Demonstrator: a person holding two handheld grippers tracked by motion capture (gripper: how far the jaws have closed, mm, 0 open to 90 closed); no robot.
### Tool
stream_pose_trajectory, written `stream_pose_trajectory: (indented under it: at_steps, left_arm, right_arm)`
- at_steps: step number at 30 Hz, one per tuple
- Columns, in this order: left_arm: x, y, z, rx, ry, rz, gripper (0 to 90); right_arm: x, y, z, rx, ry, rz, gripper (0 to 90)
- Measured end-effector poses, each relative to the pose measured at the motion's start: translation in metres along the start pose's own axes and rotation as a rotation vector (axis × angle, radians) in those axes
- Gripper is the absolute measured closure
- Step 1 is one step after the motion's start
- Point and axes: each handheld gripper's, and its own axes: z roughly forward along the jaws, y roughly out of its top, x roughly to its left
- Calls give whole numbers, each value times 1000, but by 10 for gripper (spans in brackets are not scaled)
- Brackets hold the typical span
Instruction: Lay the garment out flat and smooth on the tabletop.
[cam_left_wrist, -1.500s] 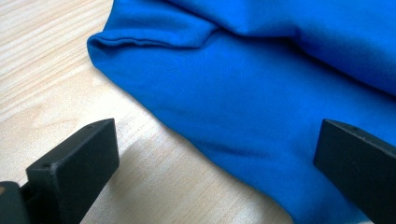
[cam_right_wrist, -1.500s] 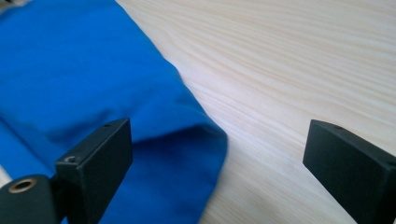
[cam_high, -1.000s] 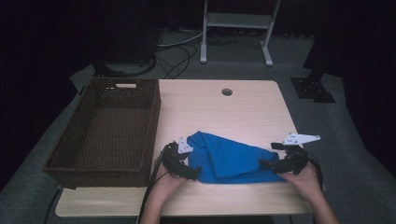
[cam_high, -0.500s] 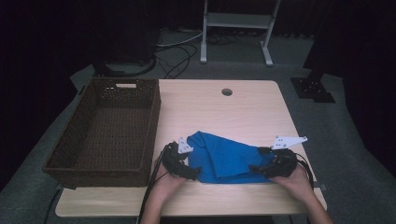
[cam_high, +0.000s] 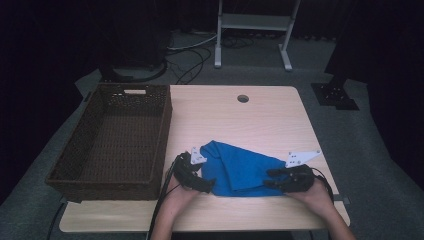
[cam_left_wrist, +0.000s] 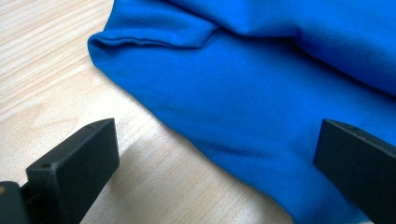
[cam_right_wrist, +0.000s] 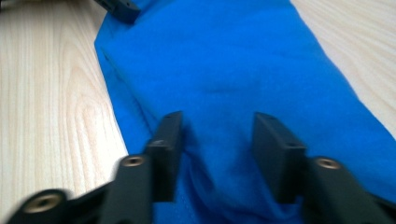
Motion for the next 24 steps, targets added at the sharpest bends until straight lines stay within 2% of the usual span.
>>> stream_pose_trajectory:
  at_steps: [3, 6, 7, 15, 24]
  left_arm:
    - [0, 0, 0, 0, 0, 0, 0]
    - [0, 0, 0, 0, 0, 0, 0]
    - [0, 0, 0, 0, 0, -1, 0]
    - [0, 0, 0, 0, 0, 0, 0]
    - [0, 0, 0, 0, 0, 0, 0]
  right_arm:
    - [-2, -2, 1, 10, 11, 6, 689]
    - [-5, -4, 1, 5, 22, 15, 847]
    - [-6, -4, 1, 4, 22, 16, 862]
    - [-6, -2, -2, -13, 21, 21, 869]
    - [-7, 5, -10, -58, 16, 24, 869]
